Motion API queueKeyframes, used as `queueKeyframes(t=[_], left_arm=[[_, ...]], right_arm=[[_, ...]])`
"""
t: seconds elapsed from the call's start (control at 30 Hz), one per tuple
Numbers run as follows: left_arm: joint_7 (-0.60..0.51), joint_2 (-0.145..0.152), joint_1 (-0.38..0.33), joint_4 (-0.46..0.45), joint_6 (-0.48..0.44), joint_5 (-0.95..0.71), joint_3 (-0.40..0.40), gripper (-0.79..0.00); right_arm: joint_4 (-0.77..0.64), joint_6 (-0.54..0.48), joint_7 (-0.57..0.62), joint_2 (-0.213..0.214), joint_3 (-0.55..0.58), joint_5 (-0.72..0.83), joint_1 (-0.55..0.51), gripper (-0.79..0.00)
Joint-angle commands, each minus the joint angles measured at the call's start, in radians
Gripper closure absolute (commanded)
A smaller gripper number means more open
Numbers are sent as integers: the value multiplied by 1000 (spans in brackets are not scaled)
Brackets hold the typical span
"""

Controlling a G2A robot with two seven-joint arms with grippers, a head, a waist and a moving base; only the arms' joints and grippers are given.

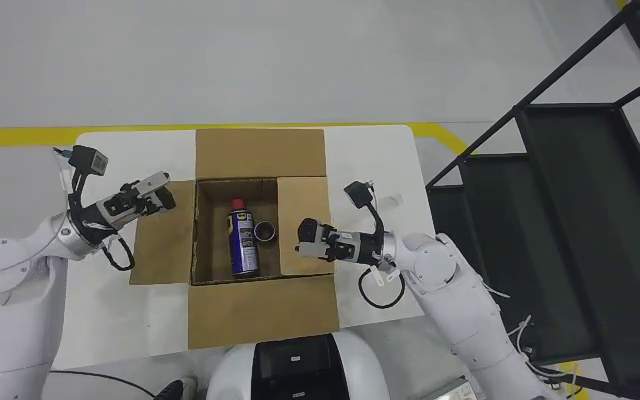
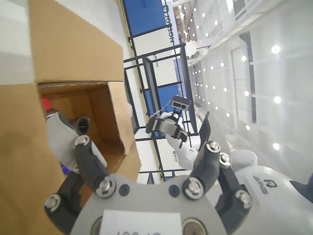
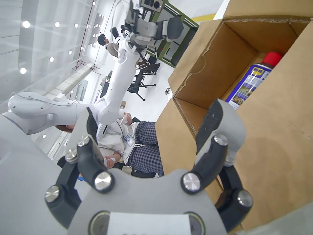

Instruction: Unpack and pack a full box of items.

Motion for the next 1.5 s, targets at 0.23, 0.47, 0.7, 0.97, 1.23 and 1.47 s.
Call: queueKeyframes(t=[0.23, 0.47, 0.7, 0.97, 1.23, 1.47], left_arm=[[41, -10, -59, -51, 30, 60, 146, -785], [116, -37, -176, 59, 15, 140, 344, -785], [162, -63, -250, 161, -31, 216, 478, -785], [166, -66, -258, 179, -56, 234, 496, -785], [166, -66, -258, 179, -56, 234, 496, -785], [169, -75, -262, 173, -26, 232, 537, -785]], right_arm=[[22, -59, -16, 17, 50, 38, -53, -785], [37, -102, -22, 30, 85, 62, -97, -785], [54, -124, -21, 39, 88, 81, -107, -785], [62, -128, -8, 40, 79, 95, -101, -785], [62, -128, -8, 40, 79, 95, -101, -785], [45, -110, -33, 41, 77, 82, -107, -785]])
